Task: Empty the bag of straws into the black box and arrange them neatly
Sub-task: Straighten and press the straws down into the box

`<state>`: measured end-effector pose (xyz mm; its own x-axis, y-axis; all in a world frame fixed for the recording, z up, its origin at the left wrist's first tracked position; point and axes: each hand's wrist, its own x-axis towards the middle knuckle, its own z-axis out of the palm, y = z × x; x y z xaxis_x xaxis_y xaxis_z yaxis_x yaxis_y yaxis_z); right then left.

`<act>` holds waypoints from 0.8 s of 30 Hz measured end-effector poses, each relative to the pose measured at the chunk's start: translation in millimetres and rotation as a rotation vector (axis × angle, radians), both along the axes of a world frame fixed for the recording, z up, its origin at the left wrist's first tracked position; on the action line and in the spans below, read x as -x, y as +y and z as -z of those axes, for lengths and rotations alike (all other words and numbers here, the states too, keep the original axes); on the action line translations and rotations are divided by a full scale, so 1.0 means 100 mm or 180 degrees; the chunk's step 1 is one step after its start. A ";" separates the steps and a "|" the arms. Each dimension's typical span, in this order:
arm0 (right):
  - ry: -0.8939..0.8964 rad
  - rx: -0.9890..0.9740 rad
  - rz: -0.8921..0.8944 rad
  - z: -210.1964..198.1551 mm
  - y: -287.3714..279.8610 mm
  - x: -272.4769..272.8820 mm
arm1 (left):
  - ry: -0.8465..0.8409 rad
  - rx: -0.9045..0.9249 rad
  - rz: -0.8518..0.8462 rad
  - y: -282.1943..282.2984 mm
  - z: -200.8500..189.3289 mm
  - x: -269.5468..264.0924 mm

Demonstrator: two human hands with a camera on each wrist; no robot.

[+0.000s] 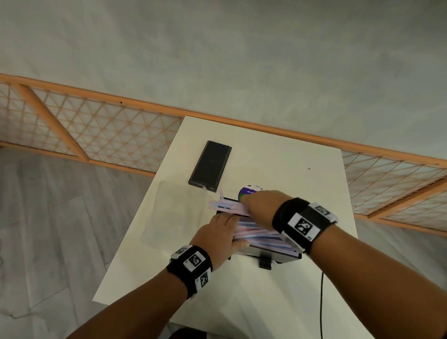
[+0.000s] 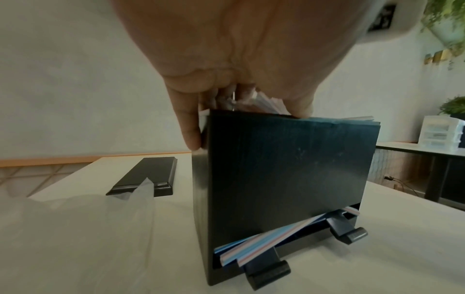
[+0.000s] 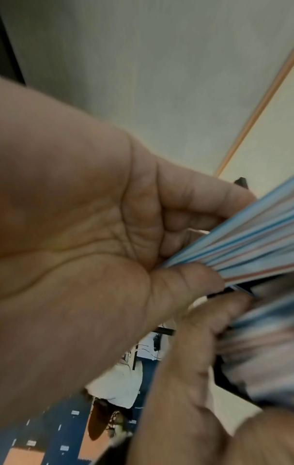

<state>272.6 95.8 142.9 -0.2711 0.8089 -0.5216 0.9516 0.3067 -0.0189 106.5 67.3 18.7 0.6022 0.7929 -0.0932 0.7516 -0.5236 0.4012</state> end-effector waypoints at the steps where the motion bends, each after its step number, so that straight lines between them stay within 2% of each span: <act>1: -0.0007 0.0029 0.0019 0.08 -0.02 0.02 | -0.0065 -0.0012 -0.0053 -0.02 -0.02 0.01; 6: 0.0083 0.0102 0.0152 0.41 -0.08 0.09 | -0.0226 -0.0026 -0.0299 -0.07 -0.07 0.07; 12: 0.0380 0.0089 0.0401 0.57 -0.13 0.03 | -0.0589 -0.0031 -0.0711 -0.09 -0.14 0.14; 17: 0.0801 0.0110 0.0704 0.55 -0.18 -0.05 | -0.0755 0.0061 -0.0930 -0.12 -0.15 0.23; 24: 0.1055 0.0057 0.0971 0.38 -0.29 -0.25 | -0.0997 0.0112 -0.1132 -0.11 -0.19 0.35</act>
<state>297.9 67.0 104.8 -0.1764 0.8694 -0.4615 0.9401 0.0100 -0.3407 71.6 56.1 37.9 0.2972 0.9546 0.0190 0.7219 -0.2377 0.6499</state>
